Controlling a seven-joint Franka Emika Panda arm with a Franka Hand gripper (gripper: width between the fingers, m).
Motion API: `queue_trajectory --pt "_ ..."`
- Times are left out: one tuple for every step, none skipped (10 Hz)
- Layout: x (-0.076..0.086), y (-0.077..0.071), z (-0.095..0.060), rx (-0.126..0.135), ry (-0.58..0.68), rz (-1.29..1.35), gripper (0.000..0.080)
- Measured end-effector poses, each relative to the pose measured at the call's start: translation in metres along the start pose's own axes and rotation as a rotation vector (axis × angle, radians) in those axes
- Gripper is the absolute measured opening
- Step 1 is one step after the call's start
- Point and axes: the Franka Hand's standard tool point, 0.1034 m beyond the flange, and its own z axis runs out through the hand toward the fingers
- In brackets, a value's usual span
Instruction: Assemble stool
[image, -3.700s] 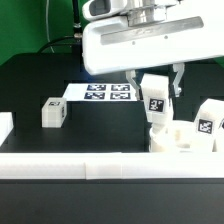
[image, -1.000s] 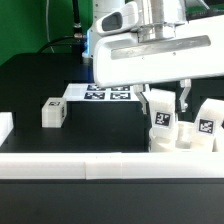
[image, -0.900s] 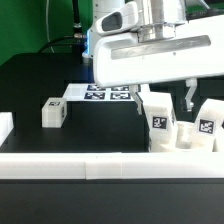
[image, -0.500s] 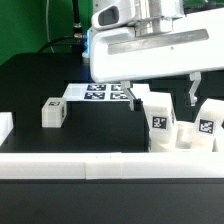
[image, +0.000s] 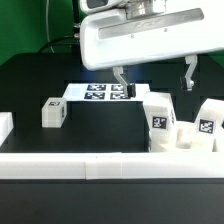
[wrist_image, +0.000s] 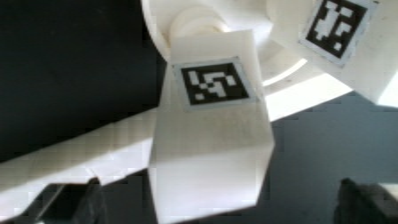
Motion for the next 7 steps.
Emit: queue_trajectory --pt "-0.001 0.001 0.001 0.002 -0.025 0.003 0.0649" --pt "-0.003 0.004 0.004 -0.01 -0.034 -0.041 0.0649" --pt "-0.008 0.008 0.006 -0.009 -0.121 -0.065 0.0649" --pt "-0.005 0.011 0.002 -0.005 -0.205 -0.073 0.0649" --pt "-0.001 0.013 0.002 -0.005 -0.245 -0.081 0.0649" --pt "-0.007 0.015 0.003 0.002 -0.342 -0.074 0.0649" --pt "-0.008 0.015 0.003 0.01 -0.41 -0.067 0.0649"
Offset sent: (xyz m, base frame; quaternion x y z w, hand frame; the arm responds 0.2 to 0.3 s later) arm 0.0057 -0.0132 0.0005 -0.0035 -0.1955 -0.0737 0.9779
